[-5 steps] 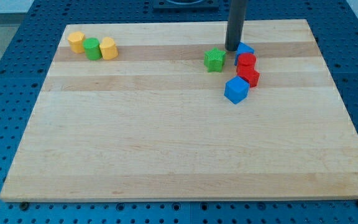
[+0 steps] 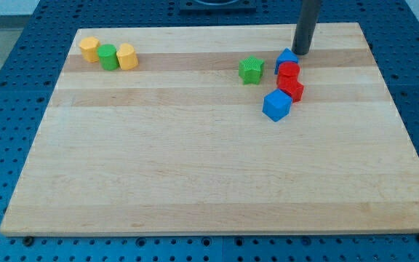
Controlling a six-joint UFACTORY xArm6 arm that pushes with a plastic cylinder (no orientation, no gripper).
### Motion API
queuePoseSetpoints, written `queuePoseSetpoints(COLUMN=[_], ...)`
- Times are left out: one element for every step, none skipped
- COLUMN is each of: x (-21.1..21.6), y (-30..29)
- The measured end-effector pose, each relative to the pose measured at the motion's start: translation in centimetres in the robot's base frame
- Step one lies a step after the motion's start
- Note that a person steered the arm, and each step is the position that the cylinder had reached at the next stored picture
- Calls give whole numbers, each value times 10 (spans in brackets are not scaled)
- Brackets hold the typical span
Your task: Push the triangle slightly to the top left of the red circle
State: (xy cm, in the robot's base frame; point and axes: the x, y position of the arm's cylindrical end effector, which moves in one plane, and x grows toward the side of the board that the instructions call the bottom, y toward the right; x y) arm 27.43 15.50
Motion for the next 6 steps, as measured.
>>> queuePoseSetpoints(x=[3,15,20,20,20,21], y=[-9,-9,-17,-27,-31,-32])
